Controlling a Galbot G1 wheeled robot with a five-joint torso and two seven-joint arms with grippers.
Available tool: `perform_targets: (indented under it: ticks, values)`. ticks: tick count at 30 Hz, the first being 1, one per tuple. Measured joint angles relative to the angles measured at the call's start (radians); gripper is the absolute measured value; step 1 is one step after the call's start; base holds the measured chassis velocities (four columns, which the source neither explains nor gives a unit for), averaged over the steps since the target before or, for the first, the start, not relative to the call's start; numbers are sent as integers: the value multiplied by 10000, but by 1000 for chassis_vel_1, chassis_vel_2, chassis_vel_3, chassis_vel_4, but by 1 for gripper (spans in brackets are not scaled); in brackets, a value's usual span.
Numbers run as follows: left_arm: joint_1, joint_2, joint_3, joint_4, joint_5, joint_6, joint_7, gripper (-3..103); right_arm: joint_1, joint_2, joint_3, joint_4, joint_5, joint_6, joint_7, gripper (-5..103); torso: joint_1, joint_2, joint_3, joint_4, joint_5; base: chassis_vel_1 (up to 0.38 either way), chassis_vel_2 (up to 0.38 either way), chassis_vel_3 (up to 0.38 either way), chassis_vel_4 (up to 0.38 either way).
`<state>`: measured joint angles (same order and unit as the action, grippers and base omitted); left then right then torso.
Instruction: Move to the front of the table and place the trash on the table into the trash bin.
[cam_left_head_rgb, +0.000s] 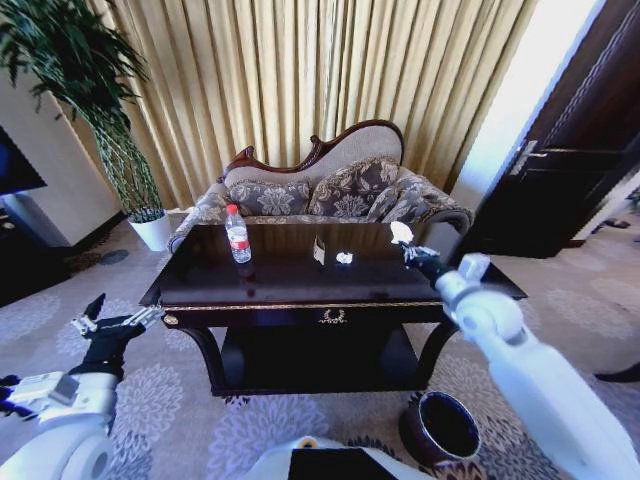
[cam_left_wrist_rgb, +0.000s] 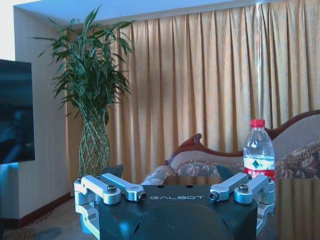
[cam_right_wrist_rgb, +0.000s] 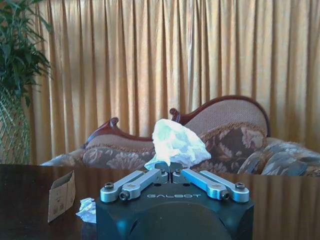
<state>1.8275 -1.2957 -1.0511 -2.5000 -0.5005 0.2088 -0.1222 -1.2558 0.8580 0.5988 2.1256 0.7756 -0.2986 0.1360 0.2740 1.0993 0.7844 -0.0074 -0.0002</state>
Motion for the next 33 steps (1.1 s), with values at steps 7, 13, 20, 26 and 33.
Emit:
perform_targets:
  ticks: [7,13,20,26,33]
  values:
    - [-29,3,-62,46,-35,-46,116,100,-913,495,697,655,-392,233,6,0,0,0,0,0,-1,0,0,0,0]
    - [-107,26,-94,272,-48,-91,163,100,-1236,678,731,879,-1014,353,308,0,0,0,1,1,-1,0,0,0,0]
    - [-247,145,-147,625,-154,-98,179,100,-1534,886,647,1108,-1300,430,723,0,1,0,1,0,-1,0,0,0,0]
    - [-239,175,-166,708,-182,-134,259,100,-1764,1079,645,1146,-1552,441,855,0,2,-1,1,0,1,0,0,0,0]
    - [-234,183,-156,702,-182,-141,288,100,-1801,1078,686,1225,-1566,444,870,0,2,-1,1,0,-1,22,-27,-21,25]
